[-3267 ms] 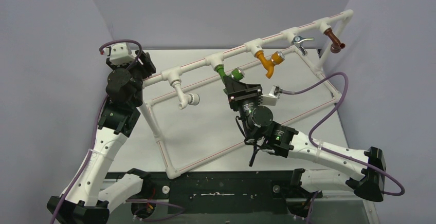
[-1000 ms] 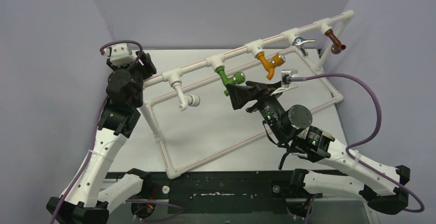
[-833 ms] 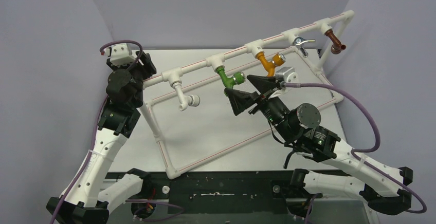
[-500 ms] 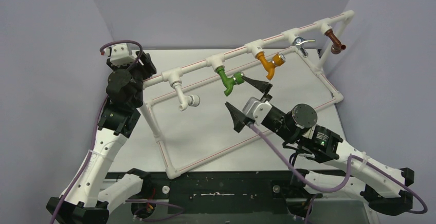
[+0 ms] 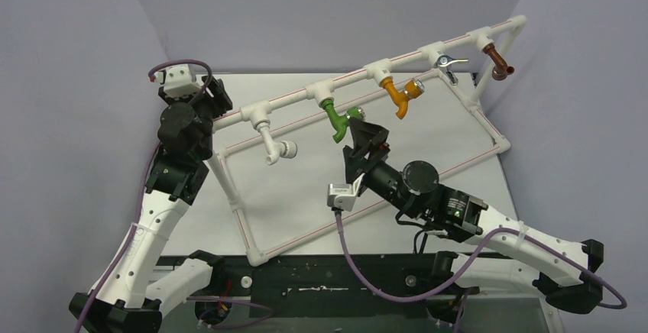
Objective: Install the water faucets
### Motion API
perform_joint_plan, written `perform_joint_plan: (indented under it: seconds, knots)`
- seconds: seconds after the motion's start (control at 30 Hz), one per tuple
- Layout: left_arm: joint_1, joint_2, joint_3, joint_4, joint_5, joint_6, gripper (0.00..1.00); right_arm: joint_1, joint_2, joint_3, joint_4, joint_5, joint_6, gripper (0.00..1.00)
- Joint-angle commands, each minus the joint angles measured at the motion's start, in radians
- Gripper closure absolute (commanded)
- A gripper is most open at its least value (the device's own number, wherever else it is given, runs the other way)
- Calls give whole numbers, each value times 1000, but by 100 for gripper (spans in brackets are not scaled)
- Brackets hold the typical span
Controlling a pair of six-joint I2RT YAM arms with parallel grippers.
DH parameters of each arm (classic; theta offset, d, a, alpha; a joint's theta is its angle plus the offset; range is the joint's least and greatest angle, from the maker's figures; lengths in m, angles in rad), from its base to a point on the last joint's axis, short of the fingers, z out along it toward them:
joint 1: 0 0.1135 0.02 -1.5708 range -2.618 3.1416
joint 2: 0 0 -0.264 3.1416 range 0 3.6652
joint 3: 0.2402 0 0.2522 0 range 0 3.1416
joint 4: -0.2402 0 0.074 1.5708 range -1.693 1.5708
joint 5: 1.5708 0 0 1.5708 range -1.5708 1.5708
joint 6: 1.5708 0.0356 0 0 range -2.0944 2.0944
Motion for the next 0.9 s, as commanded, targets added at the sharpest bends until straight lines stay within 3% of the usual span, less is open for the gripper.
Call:
perform_joint_plan:
  seconds: [0.0, 0.27, 0.5, 0.63, 0.87]
  knots:
    - [-8, 38, -59, -244, 41, 29, 42, 44, 37, -57, 180, 162, -263, 16]
    - [-7, 37, -58, -244, 44, 28, 42, 61, 113, -156, 464, 257, -483, 19]
    - [-7, 35, -59, -243, 46, 28, 42, 55, 167, -126, 482, 255, -456, 28]
    - [-7, 33, -58, -244, 46, 27, 42, 44, 192, -112, 493, 282, -440, 39]
    - [-7, 32, -59, -244, 49, 26, 42, 15, 204, -102, 525, 291, -398, 45]
